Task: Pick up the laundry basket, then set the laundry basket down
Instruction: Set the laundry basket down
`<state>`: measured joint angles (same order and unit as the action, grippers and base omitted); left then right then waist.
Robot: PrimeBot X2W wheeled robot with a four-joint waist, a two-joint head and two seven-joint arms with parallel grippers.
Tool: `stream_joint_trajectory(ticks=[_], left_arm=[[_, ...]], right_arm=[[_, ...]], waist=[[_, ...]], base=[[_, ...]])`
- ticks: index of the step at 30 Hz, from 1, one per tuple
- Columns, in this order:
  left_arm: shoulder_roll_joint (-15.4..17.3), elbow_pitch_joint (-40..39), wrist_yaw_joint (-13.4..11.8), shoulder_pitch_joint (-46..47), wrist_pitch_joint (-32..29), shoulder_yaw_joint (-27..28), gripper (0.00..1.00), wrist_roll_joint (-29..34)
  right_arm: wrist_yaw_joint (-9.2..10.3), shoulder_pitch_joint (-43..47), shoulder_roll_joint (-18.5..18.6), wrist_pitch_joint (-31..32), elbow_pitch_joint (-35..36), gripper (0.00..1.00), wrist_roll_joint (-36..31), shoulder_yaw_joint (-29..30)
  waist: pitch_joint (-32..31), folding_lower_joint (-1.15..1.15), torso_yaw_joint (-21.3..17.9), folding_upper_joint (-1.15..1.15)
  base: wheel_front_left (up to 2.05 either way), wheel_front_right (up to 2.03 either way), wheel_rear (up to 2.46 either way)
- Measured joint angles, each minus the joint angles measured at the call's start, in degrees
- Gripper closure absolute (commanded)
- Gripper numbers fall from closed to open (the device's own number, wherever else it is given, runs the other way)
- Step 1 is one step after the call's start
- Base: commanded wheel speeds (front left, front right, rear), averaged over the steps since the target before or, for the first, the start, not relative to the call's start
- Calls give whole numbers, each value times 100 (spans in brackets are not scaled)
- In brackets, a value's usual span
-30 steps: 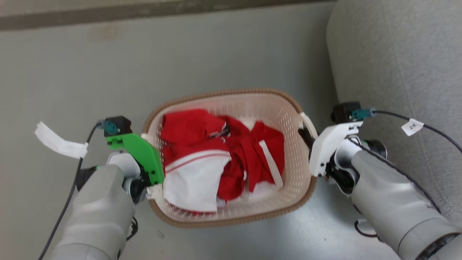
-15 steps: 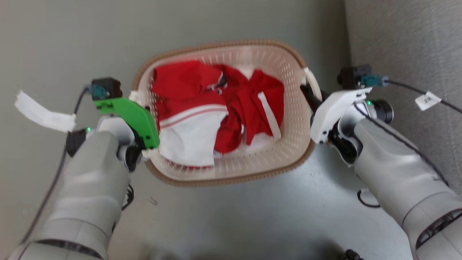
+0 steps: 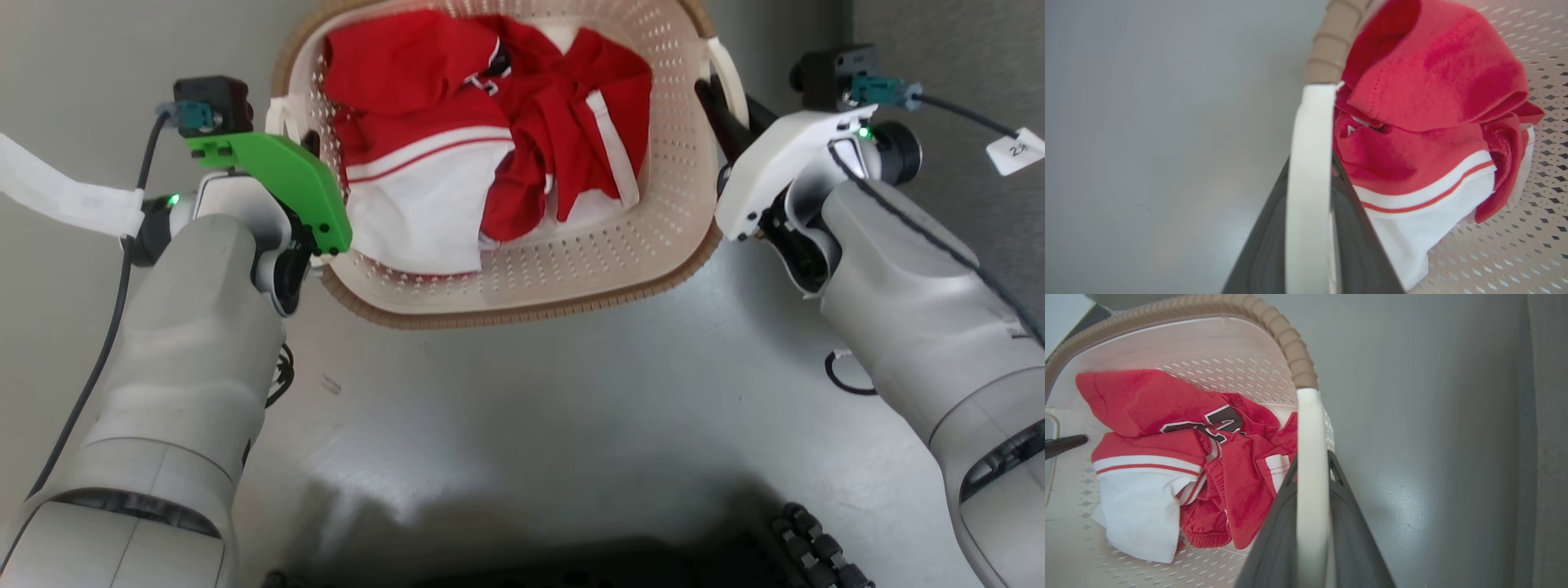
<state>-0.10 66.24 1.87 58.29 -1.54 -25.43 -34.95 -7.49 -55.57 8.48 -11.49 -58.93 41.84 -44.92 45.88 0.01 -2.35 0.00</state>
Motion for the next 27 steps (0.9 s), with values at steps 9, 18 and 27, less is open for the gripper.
stream_joint_trajectory(ticks=[9,18,27], left_arm=[[-4,14,-64,143,323,-4,100,82],[-19,90,-121,265,549,-29,100,103],[-31,196,-120,291,673,-69,100,118]], right_arm=[[-1,-186,-5,-111,-113,100,-49,-3],[-3,-346,-33,-169,-208,100,-80,-15],[-3,-397,-91,-216,-300,100,-100,-38]], waist=[[565,0,39,0],[873,-1,86,0],[990,0,101,0]], base=[[0,0,0],[0,0,0],[0,0,0]])
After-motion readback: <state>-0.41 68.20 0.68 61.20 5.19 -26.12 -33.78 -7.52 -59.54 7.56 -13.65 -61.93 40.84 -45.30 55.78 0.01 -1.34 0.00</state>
